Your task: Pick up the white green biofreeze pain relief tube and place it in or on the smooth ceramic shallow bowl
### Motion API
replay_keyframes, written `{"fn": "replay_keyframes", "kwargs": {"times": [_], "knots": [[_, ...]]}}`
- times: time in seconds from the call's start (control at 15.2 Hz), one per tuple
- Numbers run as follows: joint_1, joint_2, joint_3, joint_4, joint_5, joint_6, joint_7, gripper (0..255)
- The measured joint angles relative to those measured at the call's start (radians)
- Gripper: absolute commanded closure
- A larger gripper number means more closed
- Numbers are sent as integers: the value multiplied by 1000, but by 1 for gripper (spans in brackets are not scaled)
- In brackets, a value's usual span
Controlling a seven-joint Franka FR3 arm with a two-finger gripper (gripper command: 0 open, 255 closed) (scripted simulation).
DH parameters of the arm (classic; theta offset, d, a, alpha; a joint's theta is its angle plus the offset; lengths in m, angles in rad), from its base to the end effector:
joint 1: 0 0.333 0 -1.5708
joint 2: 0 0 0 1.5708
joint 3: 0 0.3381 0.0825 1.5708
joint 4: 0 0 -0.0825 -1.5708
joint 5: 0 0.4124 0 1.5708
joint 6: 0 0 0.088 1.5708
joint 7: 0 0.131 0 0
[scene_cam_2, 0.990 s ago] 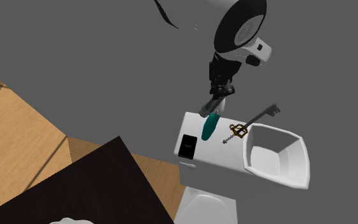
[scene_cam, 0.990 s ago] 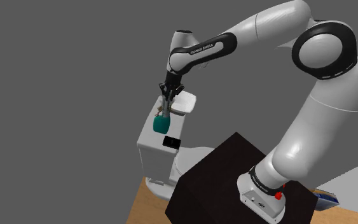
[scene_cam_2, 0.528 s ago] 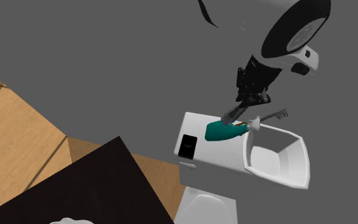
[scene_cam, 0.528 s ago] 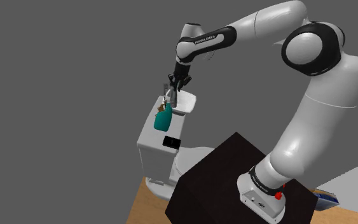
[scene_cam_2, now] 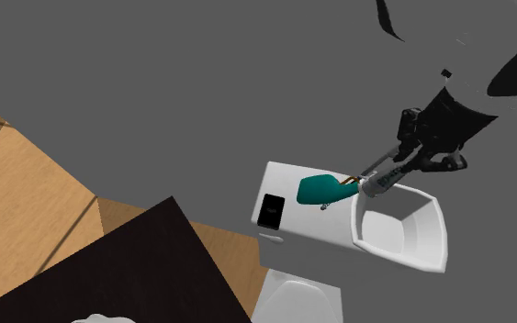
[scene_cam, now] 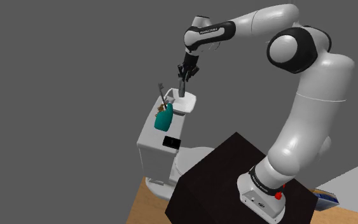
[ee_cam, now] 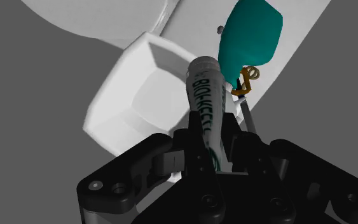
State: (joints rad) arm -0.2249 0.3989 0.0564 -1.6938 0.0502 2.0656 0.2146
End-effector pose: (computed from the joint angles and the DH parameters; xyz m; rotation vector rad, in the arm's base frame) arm 0.6807 -0.1154 0.3456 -3.0112 0.6287 0.0433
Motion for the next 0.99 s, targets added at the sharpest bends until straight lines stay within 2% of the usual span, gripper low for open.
{"fn": "replay_keyframes", "kwargs": {"times": [0.4,0.99], "knots": [[-61,123,-26,214,2,-97,-83,255],[-65,177,-27,185,3,-15,-94,255]]}}
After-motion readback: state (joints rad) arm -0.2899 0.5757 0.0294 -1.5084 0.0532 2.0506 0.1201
